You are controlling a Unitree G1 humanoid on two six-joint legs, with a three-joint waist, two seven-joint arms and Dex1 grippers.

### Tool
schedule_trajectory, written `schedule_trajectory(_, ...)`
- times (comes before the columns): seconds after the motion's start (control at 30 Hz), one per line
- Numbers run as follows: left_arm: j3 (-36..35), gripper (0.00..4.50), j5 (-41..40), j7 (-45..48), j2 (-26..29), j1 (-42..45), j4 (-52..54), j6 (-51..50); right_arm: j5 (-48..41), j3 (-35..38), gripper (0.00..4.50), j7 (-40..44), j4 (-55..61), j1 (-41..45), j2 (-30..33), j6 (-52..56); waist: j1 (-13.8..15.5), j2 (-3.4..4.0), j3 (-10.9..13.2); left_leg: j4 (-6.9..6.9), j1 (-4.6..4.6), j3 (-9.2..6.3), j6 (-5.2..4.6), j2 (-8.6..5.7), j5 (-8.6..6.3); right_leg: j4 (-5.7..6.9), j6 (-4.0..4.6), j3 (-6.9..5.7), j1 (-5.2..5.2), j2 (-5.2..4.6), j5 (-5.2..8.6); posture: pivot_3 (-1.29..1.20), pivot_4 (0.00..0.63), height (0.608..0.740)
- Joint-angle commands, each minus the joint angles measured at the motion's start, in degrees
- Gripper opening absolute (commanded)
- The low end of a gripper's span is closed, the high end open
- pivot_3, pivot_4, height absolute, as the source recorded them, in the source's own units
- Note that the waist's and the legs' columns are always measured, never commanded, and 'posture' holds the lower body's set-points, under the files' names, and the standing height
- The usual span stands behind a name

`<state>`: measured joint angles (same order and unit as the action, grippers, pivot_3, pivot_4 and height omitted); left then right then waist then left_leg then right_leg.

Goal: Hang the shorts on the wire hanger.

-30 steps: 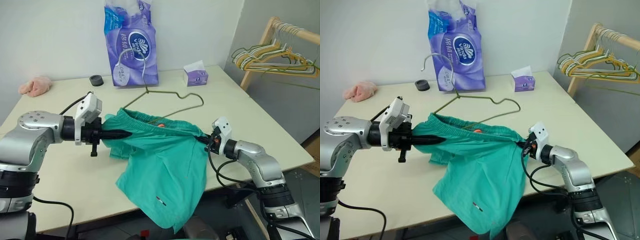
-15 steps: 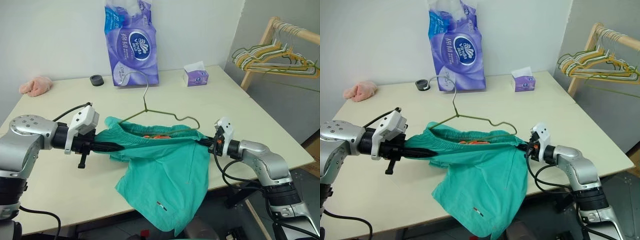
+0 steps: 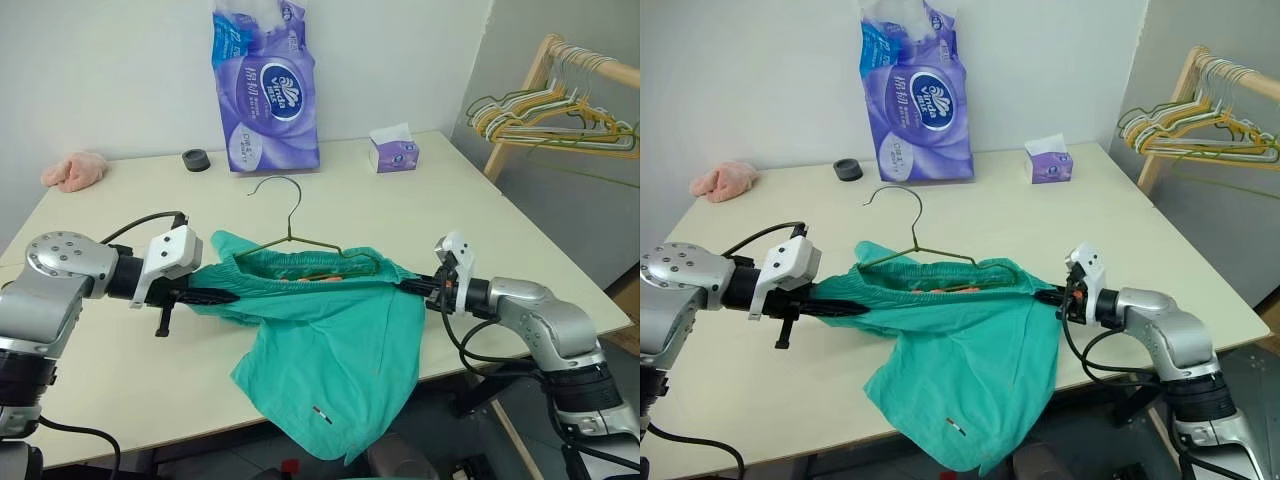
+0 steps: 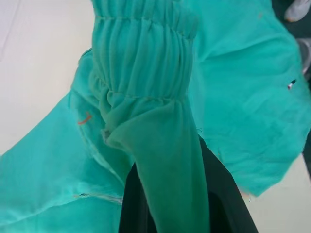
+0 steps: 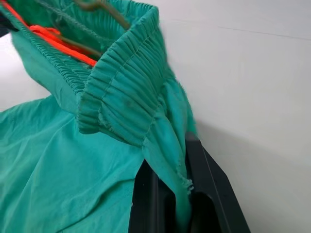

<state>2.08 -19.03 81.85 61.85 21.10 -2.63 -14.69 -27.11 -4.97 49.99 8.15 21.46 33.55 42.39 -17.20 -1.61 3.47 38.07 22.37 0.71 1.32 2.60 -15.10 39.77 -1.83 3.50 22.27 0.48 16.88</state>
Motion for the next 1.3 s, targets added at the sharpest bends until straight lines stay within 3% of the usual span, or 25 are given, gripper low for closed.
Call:
schedule_trajectory(0.03,-0.01,0.00,3.43,-0.77,1.19,-1.08,-0.63,2.09,3.26,-0.58,0.01,1.23,2.03,3.28,4.69,-1.51,-0.03,0.00,0.00,0.00,-0.01,0.00,0.00,0.01,0.00,0.01,0.00,0.00,0.00,0.00,0.00,-0.27,0.007,0.740)
schedule_trajectory(0.3,3.41,0.00,5.15,-3.03,-3.11,0.82,0.77,2.23,10.38,-9.75,0.01,3.66,0.31,15.52,4.57,-5.93,-0.20,0.06,0.04,-0.02,0.00,-0.03,0.00,0.02,0.00,0.04,0.03,-0.02,0.03,0.02,0.01,-0.27,0.000,0.740)
schedule_trajectory(0.57,4.37,0.00,6.99,-6.31,-7.66,1.70,0.68,2.71,8.23,-13.51,0.01,8.55,6.66,19.05,3.64,-0.26,-0.07,0.05,0.03,0.03,0.05,-0.04,0.00,-0.01,0.00,0.05,0.25,-0.05,0.03,-0.06,-0.11,-0.28,0.000,0.740)
schedule_trajectory(0.7,4.69,0.00,7.75,-7.41,-9.31,1.26,0.86,3.17,12.02,-14.90,0.96,9.45,6.21,18.28,5.21,-5.14,-0.11,0.05,0.03,0.04,0.06,-0.07,0.00,-0.01,0.00,0.05,0.24,-0.09,0.02,-0.06,-0.11,-0.28,0.000,0.740)
schedule_trajectory(1.03,5.56,0.00,8.66,-7.86,-11.32,-0.37,1.72,3.91,12.98,-12.15,4.31,8.95,7.03,16.40,8.85,-4.92,-0.18,0.04,0.03,0.04,0.05,-0.09,0.00,-0.01,0.00,0.06,0.25,-0.10,0.02,-0.07,-0.12,-0.28,0.000,0.740)
schedule_trajectory(1.3,5.45,0.00,8.86,-7.25,-11.61,-0.54,1.97,3.93,17.33,-15.16,4.41,6.29,2.87,16.35,6.86,-6.67,-0.34,0.04,0.02,0.03,0.03,-0.08,0.00,0.00,0.00,0.08,0.26,-0.08,0.02,-0.05,-0.11,-0.29,0.000,0.740)
